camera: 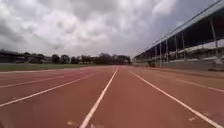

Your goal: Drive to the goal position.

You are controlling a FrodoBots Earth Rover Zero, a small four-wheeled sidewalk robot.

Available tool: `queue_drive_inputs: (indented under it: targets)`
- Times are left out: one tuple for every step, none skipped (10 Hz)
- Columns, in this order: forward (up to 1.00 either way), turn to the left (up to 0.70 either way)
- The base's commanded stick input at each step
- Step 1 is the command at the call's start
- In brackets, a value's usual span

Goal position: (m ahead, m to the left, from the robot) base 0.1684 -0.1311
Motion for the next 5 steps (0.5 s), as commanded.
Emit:
queue_drive_inputs:
  targets:
    - [0.45,0.00]
    - [0.45,0.00]
    - [0.45,0.00]
    - [0.45,0.00]
    - [0.45,0.00]
